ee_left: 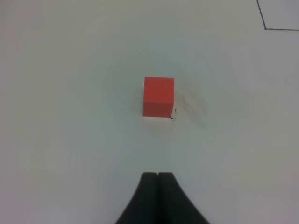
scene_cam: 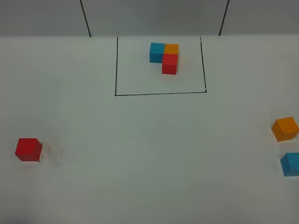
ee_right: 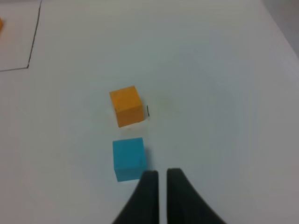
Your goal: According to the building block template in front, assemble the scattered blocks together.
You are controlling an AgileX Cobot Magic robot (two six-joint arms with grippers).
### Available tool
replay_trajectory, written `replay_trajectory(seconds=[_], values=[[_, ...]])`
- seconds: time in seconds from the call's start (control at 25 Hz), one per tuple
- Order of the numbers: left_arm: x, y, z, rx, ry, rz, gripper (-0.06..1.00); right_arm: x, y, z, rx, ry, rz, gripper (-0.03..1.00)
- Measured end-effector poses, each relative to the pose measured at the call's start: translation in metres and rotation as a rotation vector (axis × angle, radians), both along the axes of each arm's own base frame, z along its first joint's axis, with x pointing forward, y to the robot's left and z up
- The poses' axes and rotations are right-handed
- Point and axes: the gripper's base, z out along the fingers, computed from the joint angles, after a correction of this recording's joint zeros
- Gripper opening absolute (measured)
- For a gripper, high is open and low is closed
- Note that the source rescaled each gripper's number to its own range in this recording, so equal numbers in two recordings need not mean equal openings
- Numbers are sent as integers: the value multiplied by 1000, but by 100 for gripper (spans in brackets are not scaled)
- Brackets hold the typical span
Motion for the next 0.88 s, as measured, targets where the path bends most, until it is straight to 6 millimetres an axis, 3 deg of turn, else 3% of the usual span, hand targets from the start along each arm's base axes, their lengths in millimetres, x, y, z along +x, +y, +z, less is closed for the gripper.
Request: replay_trajectory(seconds=[0.88], values=[[0,0,0,0,0,0,0,0,0,0,0,0,0,1]])
